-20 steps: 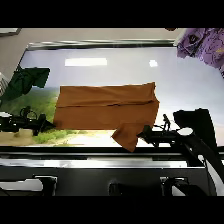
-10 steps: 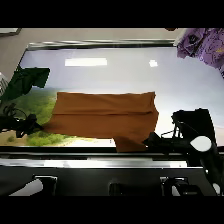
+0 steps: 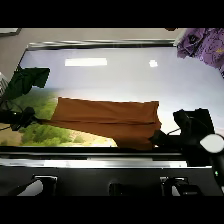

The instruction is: Fold the clothes and pants, and hang the long-sleeved shirts on hangers.

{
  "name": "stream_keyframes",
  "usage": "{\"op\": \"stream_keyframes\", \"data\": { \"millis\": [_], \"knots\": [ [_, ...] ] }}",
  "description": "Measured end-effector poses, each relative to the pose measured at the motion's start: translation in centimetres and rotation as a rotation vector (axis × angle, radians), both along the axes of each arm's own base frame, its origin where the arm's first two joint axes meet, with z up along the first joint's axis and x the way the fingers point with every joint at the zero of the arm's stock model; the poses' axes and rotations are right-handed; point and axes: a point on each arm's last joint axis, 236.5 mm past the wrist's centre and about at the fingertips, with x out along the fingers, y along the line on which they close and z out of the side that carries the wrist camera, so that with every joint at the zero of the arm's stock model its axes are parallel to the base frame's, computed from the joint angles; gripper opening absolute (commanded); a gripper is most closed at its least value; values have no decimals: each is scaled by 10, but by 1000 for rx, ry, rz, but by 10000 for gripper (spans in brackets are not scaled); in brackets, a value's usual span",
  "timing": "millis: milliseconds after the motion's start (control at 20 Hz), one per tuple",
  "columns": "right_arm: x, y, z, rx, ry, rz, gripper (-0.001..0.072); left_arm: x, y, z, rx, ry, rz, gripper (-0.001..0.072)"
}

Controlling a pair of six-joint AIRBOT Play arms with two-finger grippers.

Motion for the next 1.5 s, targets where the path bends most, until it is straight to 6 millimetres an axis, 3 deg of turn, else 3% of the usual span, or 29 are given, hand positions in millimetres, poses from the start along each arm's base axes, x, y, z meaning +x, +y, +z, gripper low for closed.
{"op": "stream_keyframes", "data": {
  "millis": [200,500,750,950,1050,1150,1200,1350,1500],
  "knots": [
    [67,-13,-7,-72,-12,47,24,45,-1,-2,27,-50,-28,18],
    [160,-29,-34,-152,-29,75,25,108,-9,-30,34,-59,-79,18],
    [208,-39,-55,-198,-42,82,26,150,-17,-52,35,-60,-113,18],
    [224,-44,-81,-215,-22,74,33,164,-23,-70,31,-44,-132,49],
    [230,-44,-92,-211,-15,66,198,166,-27,-79,28,-31,-140,219],
    [234,-43,-95,-204,-15,57,469,168,-29,-82,28,-29,-144,479],
    [237,-43,-92,-197,-20,55,522,170,-30,-81,28,-32,-146,534],
    [243,-56,-66,-187,-29,63,591,178,-26,-67,27,-51,-143,550],
    [237,-100,-38,-191,-32,48,673,183,-17,-39,28,-71,-143,550]
  ]
}}
